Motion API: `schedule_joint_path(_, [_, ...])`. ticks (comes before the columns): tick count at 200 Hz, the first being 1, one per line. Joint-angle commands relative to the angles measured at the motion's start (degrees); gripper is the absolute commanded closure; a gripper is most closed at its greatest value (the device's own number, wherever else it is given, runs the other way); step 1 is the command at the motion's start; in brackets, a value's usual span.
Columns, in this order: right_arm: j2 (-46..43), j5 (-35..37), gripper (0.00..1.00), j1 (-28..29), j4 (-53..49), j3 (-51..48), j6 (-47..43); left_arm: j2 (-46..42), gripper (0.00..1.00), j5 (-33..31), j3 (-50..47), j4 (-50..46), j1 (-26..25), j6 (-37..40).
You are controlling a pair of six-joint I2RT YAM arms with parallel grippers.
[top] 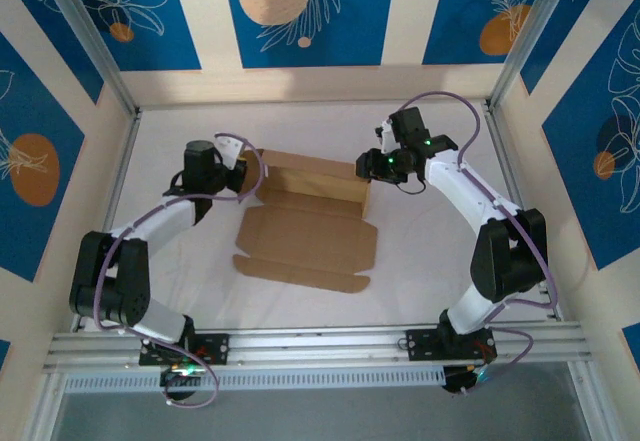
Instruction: Fold the paper box
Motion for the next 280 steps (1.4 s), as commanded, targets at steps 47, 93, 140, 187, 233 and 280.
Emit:
schedule_joint_path(47, [0.9, 1.1, 0.51, 1.7, -2.6, 0.3, 3.7, -6.2, 1.00, -12.0, -5.8, 0.3, -5.0, -25.3])
schedule_joint_path(93, [1.5, 1.0, 0.52, 2.0, -2.9, 1.5, 4.3, -12.0, 1.00, -11.0, -8.3, 0.0, -8.7, -30.4])
schedule_joint_path(140, [1.6, 1.1, 0.52, 2.5, -3.3, 2.0, 4.1, -14.1, 1.00, -13.9, -10.9, 0.5, -15.0, -33.8])
schedule_joint_path(187, [1.7, 1.6, 0.51, 2.4, -4.3, 2.6, 0.9, -15.5, 0.77, -11.1, -12.5, 4.3, -18.1, -27.4])
schedule_joint_path(233, [1.7, 2.8, 0.52, 2.4, -5.3, 2.5, -1.9, -21.6, 0.36, -10.3, -11.3, -2.3, -18.0, -15.5])
schedule_joint_path(280, [1.4, 3.1, 0.52, 2.4, -4.6, 1.0, -2.3, -28.6, 0.29, -12.4, -8.3, -9.5, -17.5, -4.8])
